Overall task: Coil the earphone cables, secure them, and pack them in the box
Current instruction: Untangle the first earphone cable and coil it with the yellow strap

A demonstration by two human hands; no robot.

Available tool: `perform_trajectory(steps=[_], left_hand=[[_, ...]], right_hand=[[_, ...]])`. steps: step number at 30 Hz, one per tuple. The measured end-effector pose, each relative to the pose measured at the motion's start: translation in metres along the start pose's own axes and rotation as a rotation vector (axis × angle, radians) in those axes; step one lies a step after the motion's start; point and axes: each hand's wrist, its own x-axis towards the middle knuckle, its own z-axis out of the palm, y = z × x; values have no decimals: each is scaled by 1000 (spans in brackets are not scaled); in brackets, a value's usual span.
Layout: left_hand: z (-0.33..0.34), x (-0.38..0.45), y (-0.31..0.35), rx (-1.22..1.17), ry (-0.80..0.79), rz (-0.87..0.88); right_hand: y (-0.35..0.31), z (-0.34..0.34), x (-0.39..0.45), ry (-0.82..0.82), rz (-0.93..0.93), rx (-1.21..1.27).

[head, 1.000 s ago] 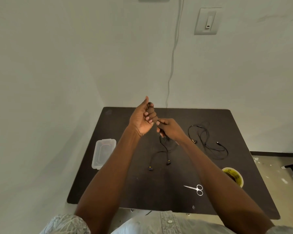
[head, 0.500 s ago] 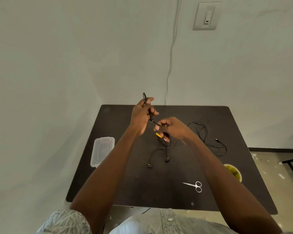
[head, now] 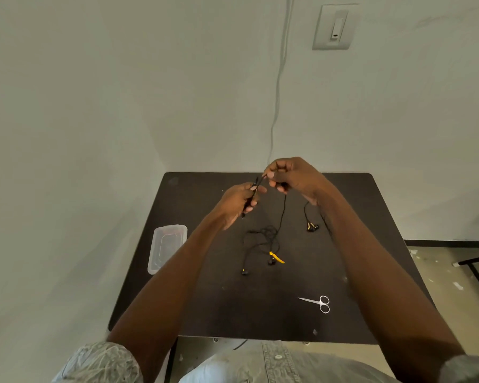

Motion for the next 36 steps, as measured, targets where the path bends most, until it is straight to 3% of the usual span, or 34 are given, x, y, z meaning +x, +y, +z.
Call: perform_trajectory(steps=[7, 17, 22, 26, 31, 36], left_hand=[[-2, -9, 2, -255, -75, -42], [-4, -17, 9, -414, -163, -58], [-8, -16, 12, -656, -260, 2], [-9, -11, 18, -858, -127, 161], [-17, -4, 22, -635, 187, 282], [-23, 0, 8, -238, 279, 279]], right_hand=[[13, 7, 24, 191, -74, -53], [38, 22, 28, 250, -64, -5], [50, 32, 24, 193, 3, -23], [64, 46, 16, 50, 77, -50], [71, 58, -1, -162, 154, -78], [51, 50, -7, -239, 124, -63]])
